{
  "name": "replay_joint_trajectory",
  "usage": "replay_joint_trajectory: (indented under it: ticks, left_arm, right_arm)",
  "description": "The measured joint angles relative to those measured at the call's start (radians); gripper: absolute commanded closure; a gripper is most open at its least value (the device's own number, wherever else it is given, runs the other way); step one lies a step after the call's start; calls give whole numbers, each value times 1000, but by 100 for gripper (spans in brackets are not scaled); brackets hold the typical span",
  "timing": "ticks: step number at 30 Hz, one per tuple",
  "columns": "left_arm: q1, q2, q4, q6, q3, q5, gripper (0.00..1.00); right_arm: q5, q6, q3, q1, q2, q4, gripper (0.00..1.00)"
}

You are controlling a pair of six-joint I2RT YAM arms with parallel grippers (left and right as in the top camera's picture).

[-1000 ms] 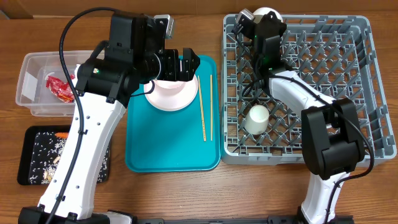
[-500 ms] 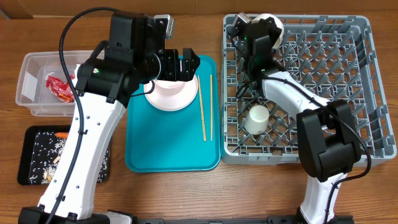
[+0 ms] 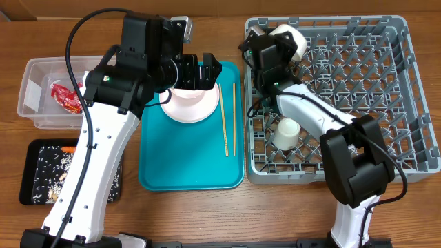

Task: Sort waste into correct bins and load items into the dishwasher
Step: 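Carry the white bowl to the back of the dish rack, right gripper, then lower the bowl upside down into the rack's back row and release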

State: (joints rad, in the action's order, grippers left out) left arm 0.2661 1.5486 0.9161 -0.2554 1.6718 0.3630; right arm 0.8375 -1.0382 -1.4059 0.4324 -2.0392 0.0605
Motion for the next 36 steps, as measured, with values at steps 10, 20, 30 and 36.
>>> replay_joint_trajectory:
  ticks: [10,20,30,36]
  left_arm:
    - [0,0,0,0,0,0,0]
    - [0,0,0,0,0,0,0]
    - [0,0,0,0,0,0,0]
    - [0,0,0,0,0,0,0]
  right_arm:
    - [-47,169,8,-3,50,-197,34]
    - [-234,382,11,-6,238,-363,32]
    - [-463,691,-44,-39,291,-524,93]
    - [-759,881,-60,-167,291,-487,96]
